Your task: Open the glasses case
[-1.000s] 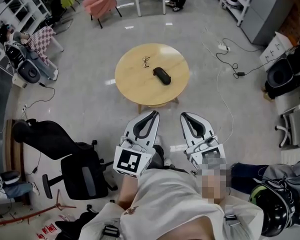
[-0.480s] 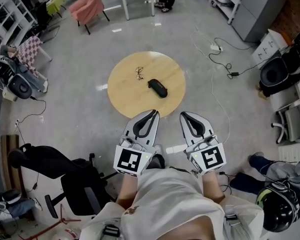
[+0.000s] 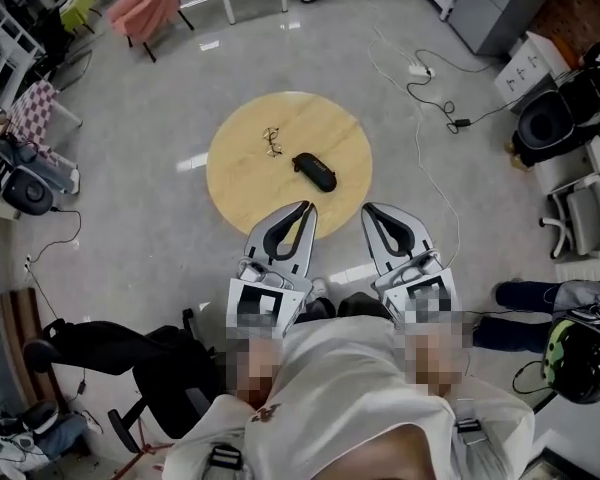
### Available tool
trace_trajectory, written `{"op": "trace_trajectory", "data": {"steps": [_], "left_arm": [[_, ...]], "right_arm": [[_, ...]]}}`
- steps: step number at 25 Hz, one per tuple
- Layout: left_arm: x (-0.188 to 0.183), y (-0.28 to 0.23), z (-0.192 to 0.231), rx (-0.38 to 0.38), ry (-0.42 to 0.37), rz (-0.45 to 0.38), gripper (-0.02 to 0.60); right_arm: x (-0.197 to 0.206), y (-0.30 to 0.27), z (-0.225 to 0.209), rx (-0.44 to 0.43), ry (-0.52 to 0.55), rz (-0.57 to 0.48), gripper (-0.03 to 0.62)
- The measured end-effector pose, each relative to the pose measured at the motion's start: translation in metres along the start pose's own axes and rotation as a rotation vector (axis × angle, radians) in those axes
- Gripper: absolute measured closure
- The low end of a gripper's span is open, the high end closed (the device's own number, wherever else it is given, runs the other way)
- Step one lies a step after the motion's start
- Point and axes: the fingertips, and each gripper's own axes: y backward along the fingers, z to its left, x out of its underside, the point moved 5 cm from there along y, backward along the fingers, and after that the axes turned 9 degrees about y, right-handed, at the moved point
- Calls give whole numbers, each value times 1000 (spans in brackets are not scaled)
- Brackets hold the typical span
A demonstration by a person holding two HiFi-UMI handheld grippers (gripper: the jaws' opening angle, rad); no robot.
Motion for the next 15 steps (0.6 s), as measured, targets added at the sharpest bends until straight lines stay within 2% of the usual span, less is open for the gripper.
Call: {"op": "trace_trajectory", "data": {"steps": [6,10,15], "left_arm": [[7,-25,20,36,-5,23,546],[11,-43,30,30,28,33,546],[16,-64,41,11,18,60,546]], "right_arm": [[6,-22,-12,23,-4,28,574],[14,-34,-24,26,-13,43,574],[22,-51,-40,10,-27,49,574]]}}
